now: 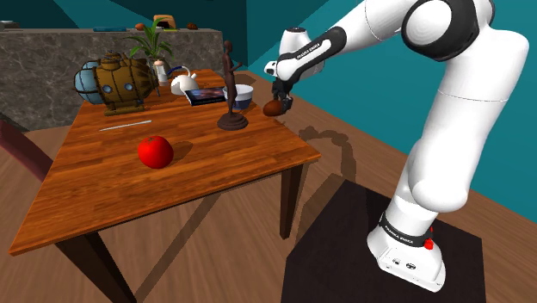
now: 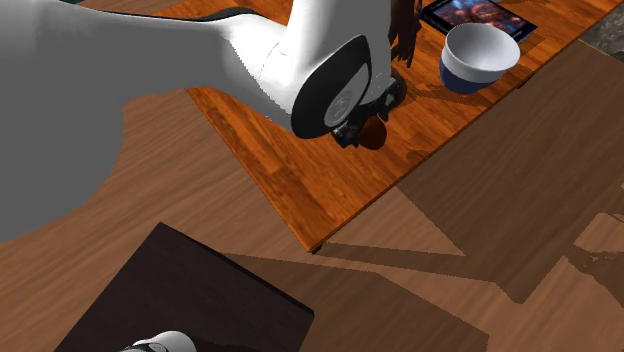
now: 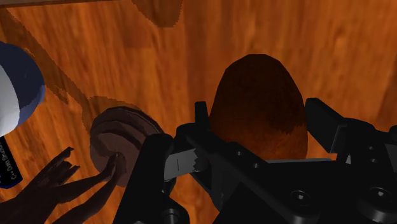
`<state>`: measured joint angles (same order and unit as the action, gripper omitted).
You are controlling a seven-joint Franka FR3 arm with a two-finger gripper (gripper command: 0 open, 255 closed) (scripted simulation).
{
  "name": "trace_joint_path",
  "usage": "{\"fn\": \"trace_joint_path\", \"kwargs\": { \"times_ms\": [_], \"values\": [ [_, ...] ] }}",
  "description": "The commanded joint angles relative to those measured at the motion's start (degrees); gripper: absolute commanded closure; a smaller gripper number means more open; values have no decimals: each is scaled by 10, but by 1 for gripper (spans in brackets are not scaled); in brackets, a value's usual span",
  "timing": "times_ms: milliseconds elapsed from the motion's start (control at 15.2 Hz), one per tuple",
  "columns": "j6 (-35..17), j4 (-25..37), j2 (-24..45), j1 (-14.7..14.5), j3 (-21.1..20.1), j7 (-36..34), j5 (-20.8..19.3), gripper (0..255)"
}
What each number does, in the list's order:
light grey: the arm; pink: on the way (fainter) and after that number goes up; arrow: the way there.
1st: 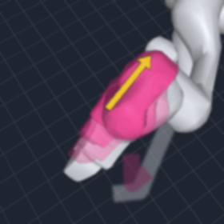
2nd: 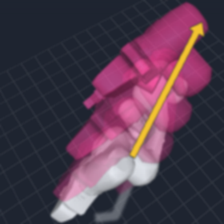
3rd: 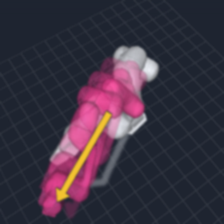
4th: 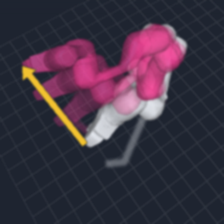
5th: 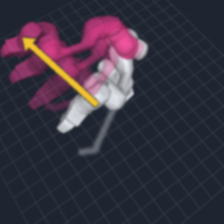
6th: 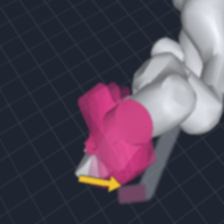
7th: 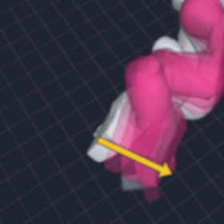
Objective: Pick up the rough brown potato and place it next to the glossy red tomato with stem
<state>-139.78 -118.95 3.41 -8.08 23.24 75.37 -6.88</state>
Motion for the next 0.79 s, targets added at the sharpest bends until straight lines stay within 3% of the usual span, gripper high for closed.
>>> {"fn": "trace_joint_path", "kwargs": {
  "times_ms": [0,726],
  "values": [
    [13,7,-7,-1,0,-1,-3,255],
    [95,62,-35,-4,-2,1,-9,255]
  ]
}}
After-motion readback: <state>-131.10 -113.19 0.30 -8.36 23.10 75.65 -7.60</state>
